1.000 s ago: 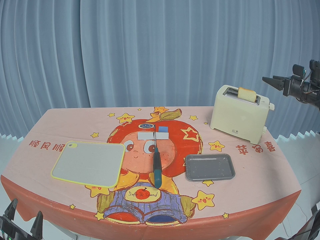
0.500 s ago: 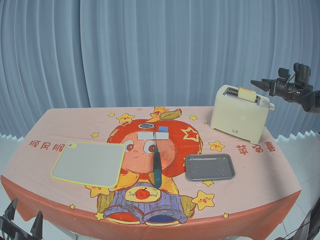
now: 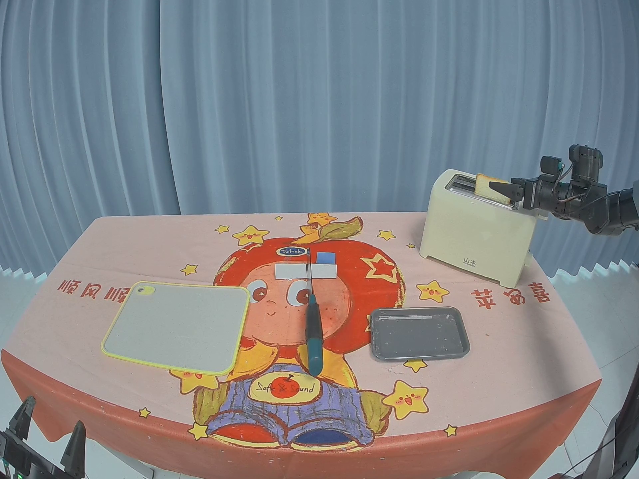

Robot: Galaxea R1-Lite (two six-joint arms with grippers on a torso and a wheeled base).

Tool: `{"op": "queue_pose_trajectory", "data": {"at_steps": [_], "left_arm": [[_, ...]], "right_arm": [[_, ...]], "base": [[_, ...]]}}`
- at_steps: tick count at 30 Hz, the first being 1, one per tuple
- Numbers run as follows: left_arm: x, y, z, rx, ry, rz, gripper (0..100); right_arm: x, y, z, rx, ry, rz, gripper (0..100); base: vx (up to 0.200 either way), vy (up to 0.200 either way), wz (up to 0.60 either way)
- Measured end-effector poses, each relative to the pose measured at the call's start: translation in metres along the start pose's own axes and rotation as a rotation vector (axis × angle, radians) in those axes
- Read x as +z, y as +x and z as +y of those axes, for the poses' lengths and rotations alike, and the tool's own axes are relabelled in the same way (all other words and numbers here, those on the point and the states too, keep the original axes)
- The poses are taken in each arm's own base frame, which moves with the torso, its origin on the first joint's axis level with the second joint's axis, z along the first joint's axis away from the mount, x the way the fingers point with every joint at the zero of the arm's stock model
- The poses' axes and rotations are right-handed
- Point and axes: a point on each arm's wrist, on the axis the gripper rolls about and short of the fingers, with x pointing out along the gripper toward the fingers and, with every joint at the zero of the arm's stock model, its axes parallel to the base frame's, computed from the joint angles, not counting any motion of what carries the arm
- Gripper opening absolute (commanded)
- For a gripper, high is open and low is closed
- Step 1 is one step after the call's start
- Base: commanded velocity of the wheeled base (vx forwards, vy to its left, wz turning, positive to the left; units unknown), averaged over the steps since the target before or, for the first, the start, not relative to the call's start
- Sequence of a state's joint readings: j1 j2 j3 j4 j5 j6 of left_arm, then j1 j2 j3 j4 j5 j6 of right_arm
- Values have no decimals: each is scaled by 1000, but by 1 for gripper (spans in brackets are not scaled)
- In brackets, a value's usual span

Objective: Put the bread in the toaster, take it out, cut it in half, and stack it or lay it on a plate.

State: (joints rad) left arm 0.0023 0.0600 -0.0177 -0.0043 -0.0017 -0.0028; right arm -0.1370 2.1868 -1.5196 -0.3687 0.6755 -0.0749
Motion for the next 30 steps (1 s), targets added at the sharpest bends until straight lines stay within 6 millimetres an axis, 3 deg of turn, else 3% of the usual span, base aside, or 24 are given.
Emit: {"op": "queue_pose_trajectory", "data": {"at_steps": [8, 9, 30], "left_arm": [[0, 0, 0, -1, 0, 0, 100], [0, 0, 0, -1, 0, 0, 100], [0, 0, 0, -1, 0, 0, 100]], "right_arm": [[-6, 6, 2, 11, 4, 12, 100], [-6, 7, 2, 12, 4, 12, 0], [-8, 5, 24, 41, -1, 42, 0]], "base": [[0, 0, 0], [0, 0, 0], [0, 0, 0]]}}
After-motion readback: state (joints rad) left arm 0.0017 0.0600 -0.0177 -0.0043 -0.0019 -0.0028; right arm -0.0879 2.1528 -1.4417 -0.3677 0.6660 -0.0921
